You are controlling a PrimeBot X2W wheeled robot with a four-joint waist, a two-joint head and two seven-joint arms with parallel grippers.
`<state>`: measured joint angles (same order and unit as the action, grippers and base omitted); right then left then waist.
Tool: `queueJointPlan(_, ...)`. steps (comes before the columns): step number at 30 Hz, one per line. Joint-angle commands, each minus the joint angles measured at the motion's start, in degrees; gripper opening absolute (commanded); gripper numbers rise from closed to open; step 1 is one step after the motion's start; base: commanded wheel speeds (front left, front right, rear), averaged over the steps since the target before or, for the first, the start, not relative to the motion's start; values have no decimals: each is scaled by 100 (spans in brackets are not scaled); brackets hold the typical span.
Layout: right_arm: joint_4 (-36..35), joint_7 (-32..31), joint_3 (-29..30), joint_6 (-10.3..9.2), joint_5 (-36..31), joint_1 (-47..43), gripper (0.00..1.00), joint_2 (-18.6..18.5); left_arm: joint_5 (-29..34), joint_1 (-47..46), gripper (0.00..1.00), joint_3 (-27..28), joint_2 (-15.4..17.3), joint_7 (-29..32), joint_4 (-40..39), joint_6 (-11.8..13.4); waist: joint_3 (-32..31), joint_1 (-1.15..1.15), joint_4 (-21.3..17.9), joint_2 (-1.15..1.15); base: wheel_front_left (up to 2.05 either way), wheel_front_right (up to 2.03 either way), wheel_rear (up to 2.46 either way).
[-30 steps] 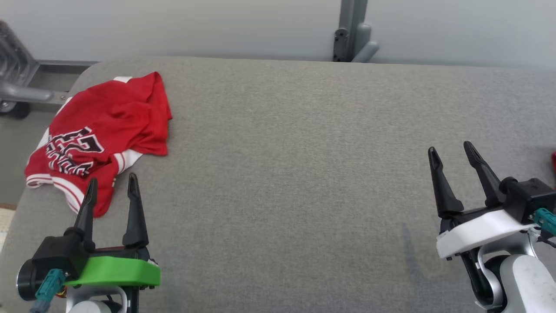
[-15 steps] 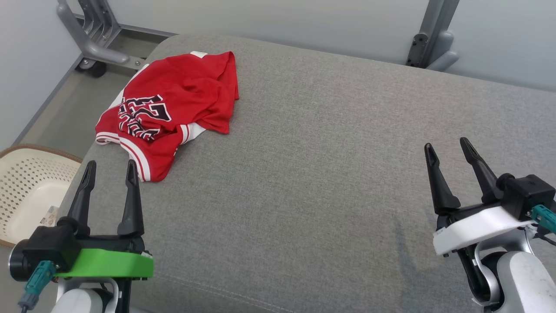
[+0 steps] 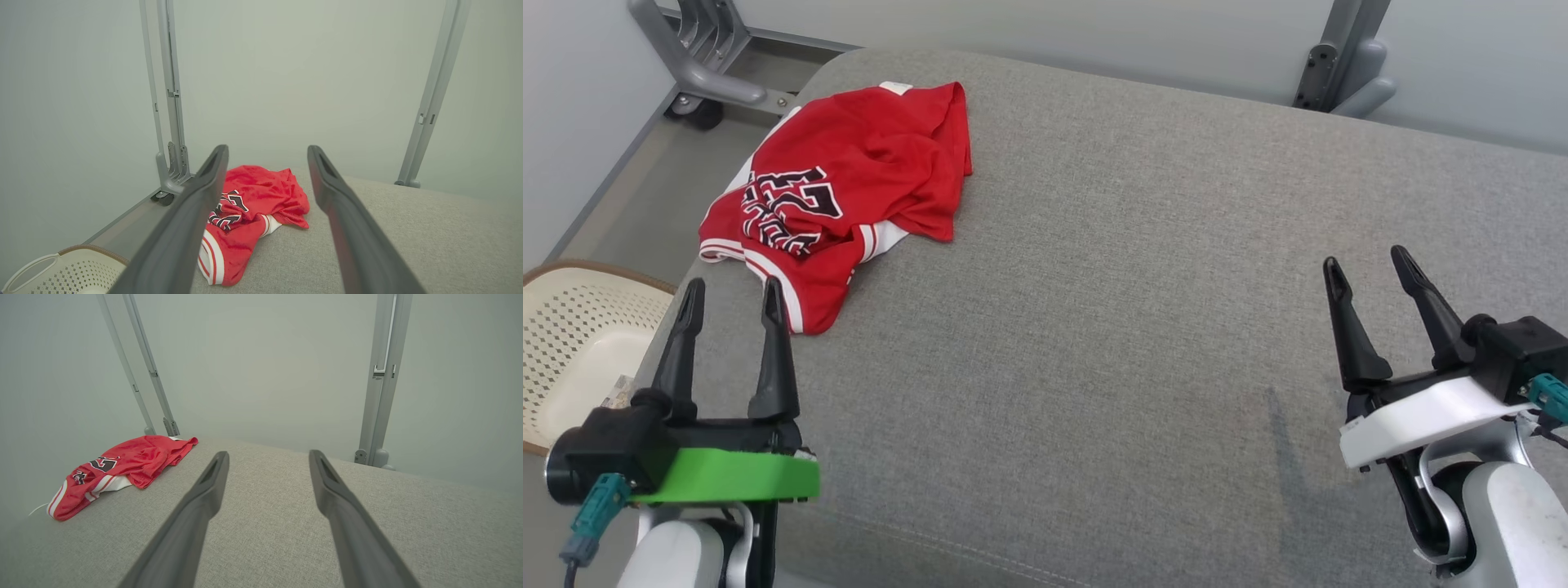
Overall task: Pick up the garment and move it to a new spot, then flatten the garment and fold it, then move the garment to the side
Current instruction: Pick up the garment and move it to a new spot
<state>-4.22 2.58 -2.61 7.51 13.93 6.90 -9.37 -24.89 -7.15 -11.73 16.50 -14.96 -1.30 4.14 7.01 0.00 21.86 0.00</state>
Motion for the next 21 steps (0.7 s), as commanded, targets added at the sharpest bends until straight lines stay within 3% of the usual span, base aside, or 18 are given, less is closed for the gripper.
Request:
queueJointPlan(1,-71,-33,8,-5,2,90,100,-40,36,-171,100,49,-56,-24,-52,-35,102,0,-57,0,0,0,0)
queueJointPlan(11,-627,-308,-19,-5,-134,574,100,-178,336,-1672,100,368,-343,-18,-112,-317,1188,0,-635,0,0,0,0)
queueJointPlan(17,-810,-335,-114,-5,-141,868,100,-210,243,-2673,100,410,-270,3,949,-545,1776,0,-998,0,0,0,0)
queueJointPlan(21,-822,-272,-130,-5,-132,1039,100,-207,103,-3301,100,366,-248,139,2154,-759,2098,0,-1218,0,0,0,0)
